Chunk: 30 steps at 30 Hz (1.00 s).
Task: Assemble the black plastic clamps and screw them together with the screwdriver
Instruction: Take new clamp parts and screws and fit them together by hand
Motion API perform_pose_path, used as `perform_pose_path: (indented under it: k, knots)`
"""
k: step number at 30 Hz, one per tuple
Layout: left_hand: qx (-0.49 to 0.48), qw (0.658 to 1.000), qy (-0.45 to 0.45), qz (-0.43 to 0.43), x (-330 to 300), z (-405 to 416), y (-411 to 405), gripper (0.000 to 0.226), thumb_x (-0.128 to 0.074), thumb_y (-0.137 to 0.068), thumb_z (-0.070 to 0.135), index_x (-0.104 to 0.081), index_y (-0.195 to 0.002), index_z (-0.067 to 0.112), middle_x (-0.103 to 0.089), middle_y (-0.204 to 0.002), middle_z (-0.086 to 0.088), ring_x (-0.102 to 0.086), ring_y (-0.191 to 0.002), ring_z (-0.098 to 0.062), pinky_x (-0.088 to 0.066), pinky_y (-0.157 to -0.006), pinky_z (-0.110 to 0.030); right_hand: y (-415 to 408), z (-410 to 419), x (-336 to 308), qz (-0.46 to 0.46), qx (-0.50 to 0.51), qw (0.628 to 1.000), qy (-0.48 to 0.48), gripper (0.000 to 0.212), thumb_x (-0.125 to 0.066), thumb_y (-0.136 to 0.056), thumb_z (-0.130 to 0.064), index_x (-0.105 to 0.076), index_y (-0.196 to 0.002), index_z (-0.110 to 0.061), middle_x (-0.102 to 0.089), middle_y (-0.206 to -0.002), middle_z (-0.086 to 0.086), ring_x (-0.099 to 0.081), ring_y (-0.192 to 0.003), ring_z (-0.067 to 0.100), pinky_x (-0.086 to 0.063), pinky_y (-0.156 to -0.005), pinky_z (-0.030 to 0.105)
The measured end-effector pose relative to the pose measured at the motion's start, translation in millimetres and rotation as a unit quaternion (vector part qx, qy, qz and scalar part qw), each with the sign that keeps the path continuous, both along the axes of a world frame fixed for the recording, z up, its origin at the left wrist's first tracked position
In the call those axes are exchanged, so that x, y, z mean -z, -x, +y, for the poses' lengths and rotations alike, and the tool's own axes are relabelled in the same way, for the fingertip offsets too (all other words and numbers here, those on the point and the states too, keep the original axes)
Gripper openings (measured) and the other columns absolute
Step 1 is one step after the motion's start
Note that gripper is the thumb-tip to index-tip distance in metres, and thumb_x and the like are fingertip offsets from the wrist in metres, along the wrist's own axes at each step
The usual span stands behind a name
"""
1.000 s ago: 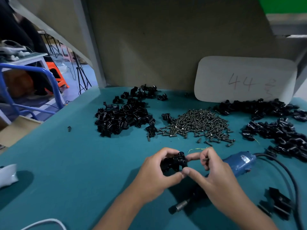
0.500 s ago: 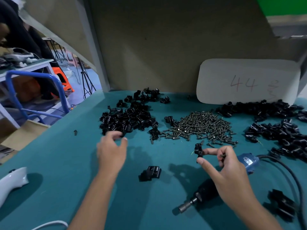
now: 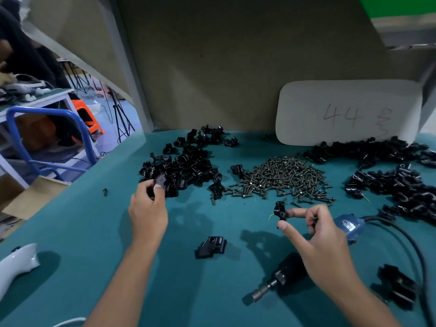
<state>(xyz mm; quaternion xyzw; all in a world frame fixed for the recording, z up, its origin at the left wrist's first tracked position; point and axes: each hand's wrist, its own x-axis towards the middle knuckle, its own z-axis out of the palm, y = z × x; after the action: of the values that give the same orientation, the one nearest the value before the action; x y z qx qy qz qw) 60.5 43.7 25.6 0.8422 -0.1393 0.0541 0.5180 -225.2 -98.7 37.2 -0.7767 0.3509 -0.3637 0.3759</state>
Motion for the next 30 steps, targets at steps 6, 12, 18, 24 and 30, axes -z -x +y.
perform_pose_path:
  k: [6,12,18,24,30]
  knots:
    - [0.283,0.882,0.285,0.248,-11,-7,94,0.060,-0.048,-0.092,0.062,-0.054,-0.103,0.003,-0.046,-0.062,0.008,-0.044,-0.060,-0.011,-0.045,-0.065,-0.030,0,6,0,-0.031,-0.012,0.999,0.014,0.046,-0.061,-0.076,-0.062,-0.036,-0.081,-0.024,-0.062,-0.109,-0.031,-0.050,-0.062,-0.008,-0.028,-0.060,0.022]
    - [0.389,0.897,0.170,0.123,-2,-11,121,0.029,-0.061,-0.079,0.059,-0.063,-0.101,0.040,-0.059,-0.073,0.009,-0.054,-0.071,-0.014,-0.045,-0.064,-0.023,-1,9,4,-0.069,-0.002,0.997,0.046,0.037,-0.065,-0.079,-0.058,-0.032,-0.079,-0.041,-0.065,-0.109,-0.030,-0.055,-0.075,-0.004,-0.035,-0.066,0.016]
    - [0.367,0.922,0.122,-0.034,4,-8,126,0.030,-0.075,-0.083,0.043,-0.058,-0.108,0.042,-0.065,-0.097,0.011,-0.066,-0.095,-0.017,-0.055,-0.075,-0.031,-4,13,8,-0.079,-0.012,0.994,0.070,0.036,-0.067,-0.081,-0.056,-0.033,-0.081,-0.043,-0.065,-0.110,-0.029,-0.058,-0.090,0.001,-0.035,-0.072,0.010]
    - [0.390,0.909,0.099,-0.110,4,-9,124,0.041,-0.077,-0.088,0.023,-0.066,-0.126,0.036,-0.064,-0.107,0.015,-0.067,-0.101,-0.014,-0.051,-0.088,-0.019,-4,13,10,-0.084,-0.014,0.994,0.072,0.041,-0.070,-0.085,-0.058,-0.033,-0.081,-0.042,-0.066,-0.110,-0.028,-0.053,-0.077,-0.002,-0.035,-0.069,0.013]
    - [0.375,0.904,-0.119,-0.165,12,-4,118,0.050,-0.074,-0.088,0.015,-0.046,-0.115,0.047,-0.064,-0.102,0.020,-0.064,-0.087,-0.005,-0.055,-0.075,-0.031,-4,11,9,-0.086,-0.004,0.994,0.071,0.039,-0.071,-0.083,-0.054,-0.034,-0.081,-0.045,-0.067,-0.109,-0.026,-0.051,-0.072,-0.003,-0.035,-0.069,0.011]
